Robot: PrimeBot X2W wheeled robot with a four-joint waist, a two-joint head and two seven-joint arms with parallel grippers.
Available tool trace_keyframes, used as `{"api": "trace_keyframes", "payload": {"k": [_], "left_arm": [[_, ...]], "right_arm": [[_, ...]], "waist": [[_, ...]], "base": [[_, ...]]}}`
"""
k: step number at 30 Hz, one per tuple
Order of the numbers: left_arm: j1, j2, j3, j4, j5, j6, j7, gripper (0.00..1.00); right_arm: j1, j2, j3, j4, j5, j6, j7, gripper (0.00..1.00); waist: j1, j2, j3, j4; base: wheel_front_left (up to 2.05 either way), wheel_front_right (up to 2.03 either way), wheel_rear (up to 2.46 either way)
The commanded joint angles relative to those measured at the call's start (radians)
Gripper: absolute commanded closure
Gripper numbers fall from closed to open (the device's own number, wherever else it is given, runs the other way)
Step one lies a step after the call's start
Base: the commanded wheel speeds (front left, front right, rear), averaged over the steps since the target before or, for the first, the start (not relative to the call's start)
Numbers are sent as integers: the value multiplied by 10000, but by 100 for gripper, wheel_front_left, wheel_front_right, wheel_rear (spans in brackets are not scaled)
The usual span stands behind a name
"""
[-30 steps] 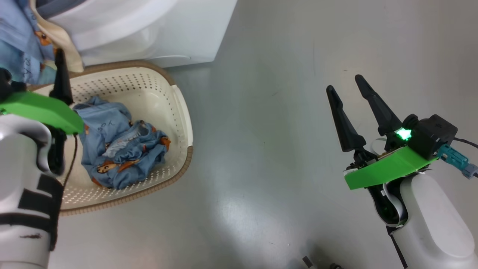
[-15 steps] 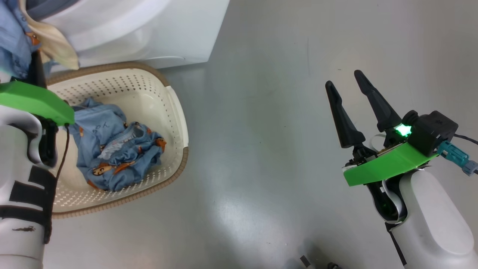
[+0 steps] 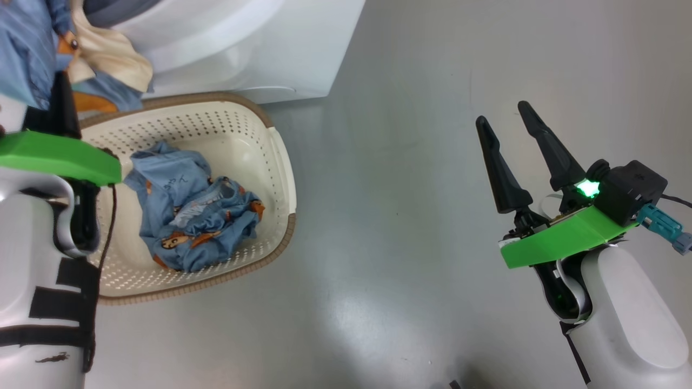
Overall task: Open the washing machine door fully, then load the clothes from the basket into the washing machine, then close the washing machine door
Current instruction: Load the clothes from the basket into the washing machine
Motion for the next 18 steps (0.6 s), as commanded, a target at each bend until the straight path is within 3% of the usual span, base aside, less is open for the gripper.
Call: {"api": "trace_keyframes", "payload": {"k": [1,8,18], "left_arm": [[195,352,358,-529,187,-25,-63,100],[-219,622,399,-1238,429,-25,-63,100],[-1692,1228,-231,-456,428,-25,-63,100]], "right_arm": [[370,1,123,-222,-101,16,-48,0],[412,34,101,-238,-67,16,-48,0],[398,129,60,-246,-53,16,-48,0]], "waist": [[0,0,-81,106],[0,0,-83,212],[0,0,14,162]], "base": [[0,0,0],[0,0,0],[0,0,0]]}}
